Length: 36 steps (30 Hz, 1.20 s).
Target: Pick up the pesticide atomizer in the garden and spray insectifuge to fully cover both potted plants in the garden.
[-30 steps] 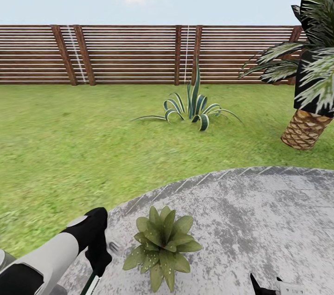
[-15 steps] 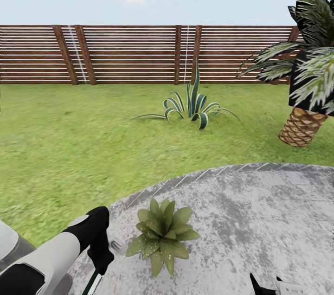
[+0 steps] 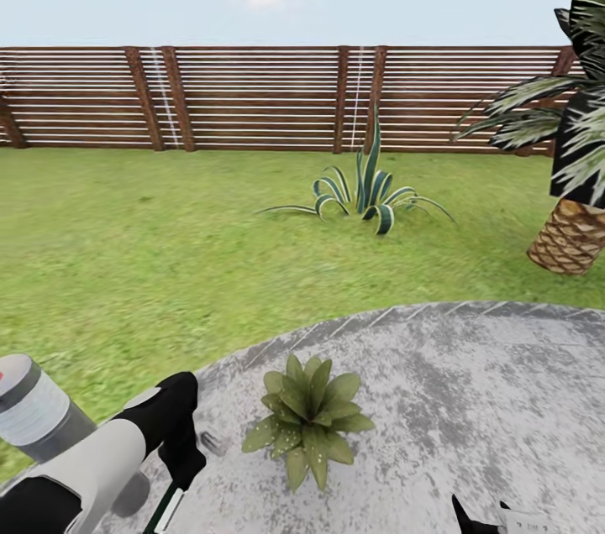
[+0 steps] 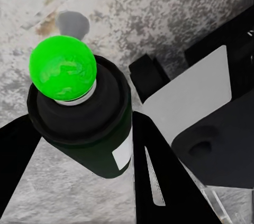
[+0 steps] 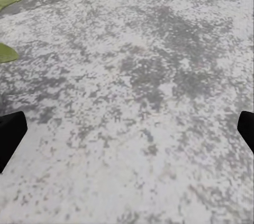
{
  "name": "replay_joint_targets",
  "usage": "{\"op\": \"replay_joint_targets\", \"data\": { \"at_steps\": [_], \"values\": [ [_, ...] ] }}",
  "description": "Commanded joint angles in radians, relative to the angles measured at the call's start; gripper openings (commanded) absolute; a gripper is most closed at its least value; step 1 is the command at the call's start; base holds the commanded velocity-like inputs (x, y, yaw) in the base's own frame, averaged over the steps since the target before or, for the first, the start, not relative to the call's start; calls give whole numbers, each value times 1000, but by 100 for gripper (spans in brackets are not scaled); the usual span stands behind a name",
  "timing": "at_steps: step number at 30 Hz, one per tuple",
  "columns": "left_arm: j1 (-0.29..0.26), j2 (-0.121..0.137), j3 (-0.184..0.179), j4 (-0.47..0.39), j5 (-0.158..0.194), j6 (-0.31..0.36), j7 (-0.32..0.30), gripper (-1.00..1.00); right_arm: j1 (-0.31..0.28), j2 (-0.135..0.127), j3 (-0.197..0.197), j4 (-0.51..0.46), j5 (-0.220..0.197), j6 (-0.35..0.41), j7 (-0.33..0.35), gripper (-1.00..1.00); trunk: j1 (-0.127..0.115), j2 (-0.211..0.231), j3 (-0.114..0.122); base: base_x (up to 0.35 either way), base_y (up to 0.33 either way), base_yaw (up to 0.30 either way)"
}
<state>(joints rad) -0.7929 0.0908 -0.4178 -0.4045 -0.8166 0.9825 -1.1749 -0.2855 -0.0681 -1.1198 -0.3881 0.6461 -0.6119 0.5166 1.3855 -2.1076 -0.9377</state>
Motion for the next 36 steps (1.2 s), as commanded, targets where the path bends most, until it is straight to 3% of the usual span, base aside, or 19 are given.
{"op": "replay_joint_targets", "data": {
  "at_steps": [1,9,14,17,25,36],
  "values": [
    [0,-1,0,-3,-8,7,-9,-100,-1,0,-9,0,4,-3,8,100,0,0,-1,0,0,187],
    [0,-11,11,-6,-1,8,-10,-100,-1,0,-9,0,4,-3,8,100,0,0,-1,-11,-27,31],
    [0,-26,63,-7,-2,7,-7,-100,-1,0,-9,0,4,-3,8,100,0,0,-1,-116,-216,1],
    [0,-30,76,-7,-3,6,-6,-100,-1,0,-9,0,4,-3,8,100,0,0,-1,-150,-239,0],
    [0,-24,79,-7,-4,7,-5,-100,-1,2,-8,0,4,-2,9,100,0,0,-1,-215,-184,0],
    [-9,-21,80,-7,-4,7,-5,-100,-1,2,-8,0,4,-2,8,100,0,0,-1,-166,-102,166]
  ]
}}
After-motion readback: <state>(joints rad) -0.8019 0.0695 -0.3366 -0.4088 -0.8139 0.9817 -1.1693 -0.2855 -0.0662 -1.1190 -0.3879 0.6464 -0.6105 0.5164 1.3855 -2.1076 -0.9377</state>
